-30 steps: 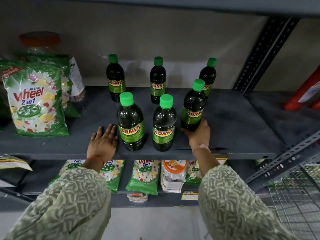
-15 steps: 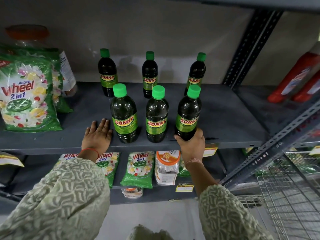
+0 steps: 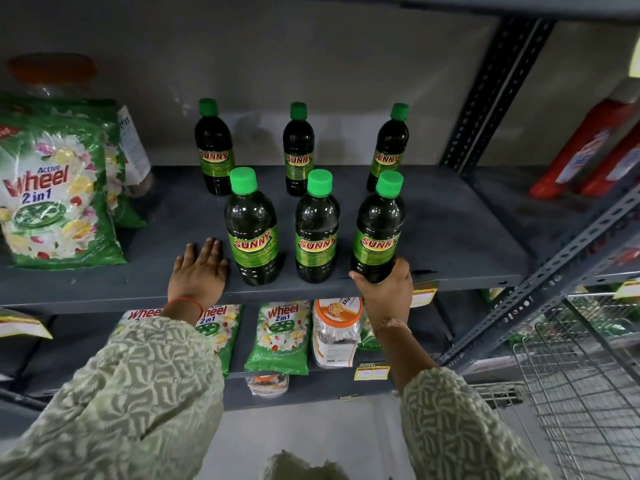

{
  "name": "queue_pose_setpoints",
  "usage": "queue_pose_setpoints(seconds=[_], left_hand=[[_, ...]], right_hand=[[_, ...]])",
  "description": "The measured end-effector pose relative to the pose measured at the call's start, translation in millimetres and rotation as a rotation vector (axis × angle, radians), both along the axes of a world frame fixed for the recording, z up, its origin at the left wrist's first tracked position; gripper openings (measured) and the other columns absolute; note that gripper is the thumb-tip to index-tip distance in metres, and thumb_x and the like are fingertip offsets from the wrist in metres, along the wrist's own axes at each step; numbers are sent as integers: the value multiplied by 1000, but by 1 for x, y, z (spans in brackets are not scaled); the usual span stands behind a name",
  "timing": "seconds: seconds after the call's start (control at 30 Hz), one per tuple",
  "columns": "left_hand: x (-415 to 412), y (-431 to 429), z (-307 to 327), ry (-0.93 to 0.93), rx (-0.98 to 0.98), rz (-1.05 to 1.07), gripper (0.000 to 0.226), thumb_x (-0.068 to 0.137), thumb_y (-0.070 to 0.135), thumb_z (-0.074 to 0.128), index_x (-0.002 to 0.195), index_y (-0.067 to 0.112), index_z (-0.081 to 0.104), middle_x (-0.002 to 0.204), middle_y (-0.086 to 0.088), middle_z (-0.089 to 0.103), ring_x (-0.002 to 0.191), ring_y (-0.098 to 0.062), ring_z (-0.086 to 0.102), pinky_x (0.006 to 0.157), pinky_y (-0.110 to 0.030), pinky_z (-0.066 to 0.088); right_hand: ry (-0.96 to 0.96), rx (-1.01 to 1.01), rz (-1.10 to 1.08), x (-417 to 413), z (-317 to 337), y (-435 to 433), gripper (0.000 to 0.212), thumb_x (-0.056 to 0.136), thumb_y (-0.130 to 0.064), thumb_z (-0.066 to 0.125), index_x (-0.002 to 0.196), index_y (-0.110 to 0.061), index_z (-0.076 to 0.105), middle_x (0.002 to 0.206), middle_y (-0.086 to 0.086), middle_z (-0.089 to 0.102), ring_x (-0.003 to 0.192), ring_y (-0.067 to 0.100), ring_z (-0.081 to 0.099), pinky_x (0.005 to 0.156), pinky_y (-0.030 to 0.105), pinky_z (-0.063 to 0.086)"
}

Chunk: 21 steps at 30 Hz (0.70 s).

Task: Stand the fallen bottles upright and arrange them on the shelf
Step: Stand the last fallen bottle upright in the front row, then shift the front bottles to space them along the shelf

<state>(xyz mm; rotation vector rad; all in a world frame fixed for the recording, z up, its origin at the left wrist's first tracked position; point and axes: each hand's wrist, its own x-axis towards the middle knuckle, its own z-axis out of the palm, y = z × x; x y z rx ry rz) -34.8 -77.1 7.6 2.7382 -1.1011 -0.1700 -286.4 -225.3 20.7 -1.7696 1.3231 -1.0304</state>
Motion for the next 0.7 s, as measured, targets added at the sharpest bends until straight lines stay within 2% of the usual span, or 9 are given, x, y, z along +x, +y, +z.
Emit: queue_pose_setpoints(seconds=[0.1, 0.2, 0.27, 0.33, 0.4, 0.43, 0.53, 0.63, 0.7], left_hand=[[-2, 1, 2, 64, -131, 24, 50, 97, 28, 26, 144, 11, 22, 156, -9, 20, 144, -30, 14, 118, -43, 15], [-32, 17, 6, 91, -564, 223, 42, 96, 22, 34, 125, -3, 50, 127, -31, 53, 121, -43, 44, 103, -49, 37], [-77, 29, 5, 9, -742, 234, 49, 92, 35, 35, 111, -4, 58, 106, -31, 60, 102, -43, 51, 90, -47, 42], [-124, 29, 2, 50, -765, 70, 65, 88, 54, 33, 112, -1, 59, 105, -27, 61, 101, -38, 52, 90, -38, 41], [-153, 13, 1, 195, -725, -8, 74, 81, 63, 38, 121, 3, 54, 116, -23, 60, 109, -35, 54, 95, -39, 43], [-161, 1, 3, 256, -736, 2, 74, 78, 60, 48, 127, 4, 50, 123, -22, 58, 115, -35, 52, 99, -41, 43], [-171, -34, 13, 349, -850, 91, 80, 73, 31, 73, 137, 1, 36, 137, -24, 47, 128, -36, 44, 107, -43, 39], [-165, -59, 19, 386, -873, 201, 86, 70, 23, 77, 139, -1, 31, 140, -24, 44, 131, -35, 40, 110, -42, 35], [-159, -70, 18, 379, -863, 209, 79, 69, 24, 78, 134, 1, 39, 131, -22, 53, 124, -35, 47, 106, -44, 40]], right_hand=[[5, 1, 13, -1, -1, -2, 67, 61, -26, 82, 110, 2, 44, 112, 21, 55, 103, 35, 51, 79, 35, 45], [-32, 56, 82, -8, -5, -6, 92, 57, -31, 84, 130, -10, 32, 133, 15, 46, 123, 31, 44, 99, 42, 44], [-118, 96, 149, -17, -5, -9, 112, 54, -33, 85, 141, -26, 14, 150, 7, 26, 138, 23, 28, 111, 45, 33], [-126, 102, 220, -23, -1, -12, 119, 55, -28, 86, 144, -26, 6, 155, 3, 15, 142, 18, 18, 116, 40, 24], [-82, 98, 286, -25, 3, -17, 116, 56, -25, 86, 144, -21, 10, 152, 4, 24, 138, 18, 26, 112, 35, 27], [-53, 81, 306, -24, 4, -19, 111, 56, -25, 85, 143, -17, 16, 148, 6, 33, 134, 19, 33, 109, 33, 31], [18, 6, 301, -20, 4, -24, 92, 60, -25, 83, 136, -13, 33, 131, 9, 53, 121, 24, 48, 99, 31, 39], [25, -46, 269, -20, 2, -27, 80, 60, -24, 83, 129, -12, 43, 120, 11, 61, 112, 25, 55, 93, 30, 43], [27, -54, 265, -23, -1, -31, 77, 59, -26, 83, 125, -12, 46, 116, 11, 62, 109, 24, 56, 92, 31, 45]])
